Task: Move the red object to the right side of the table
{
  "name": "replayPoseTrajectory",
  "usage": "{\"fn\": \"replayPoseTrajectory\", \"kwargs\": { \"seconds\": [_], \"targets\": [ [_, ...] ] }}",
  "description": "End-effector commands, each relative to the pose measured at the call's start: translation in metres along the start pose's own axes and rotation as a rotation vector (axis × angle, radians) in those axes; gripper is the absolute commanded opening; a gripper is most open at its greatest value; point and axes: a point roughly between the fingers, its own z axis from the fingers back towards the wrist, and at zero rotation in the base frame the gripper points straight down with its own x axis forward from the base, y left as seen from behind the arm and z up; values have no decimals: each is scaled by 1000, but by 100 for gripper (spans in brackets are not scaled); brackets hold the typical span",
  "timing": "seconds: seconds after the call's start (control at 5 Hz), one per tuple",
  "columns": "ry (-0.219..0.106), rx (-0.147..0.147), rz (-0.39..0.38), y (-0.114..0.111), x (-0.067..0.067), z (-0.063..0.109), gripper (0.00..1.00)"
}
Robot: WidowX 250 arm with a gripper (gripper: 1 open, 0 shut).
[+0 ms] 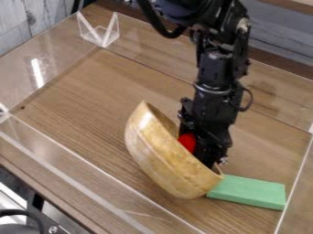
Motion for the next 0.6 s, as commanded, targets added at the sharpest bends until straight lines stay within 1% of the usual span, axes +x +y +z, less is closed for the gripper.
{"fn": "replayPoseTrajectory", "kwargs": {
  "seconds": [0.0,0.4],
  "targets": [
    [-47,25,24,3,12,14,0],
    [-60,35,20,-11,23,15,0]
  ]
}}
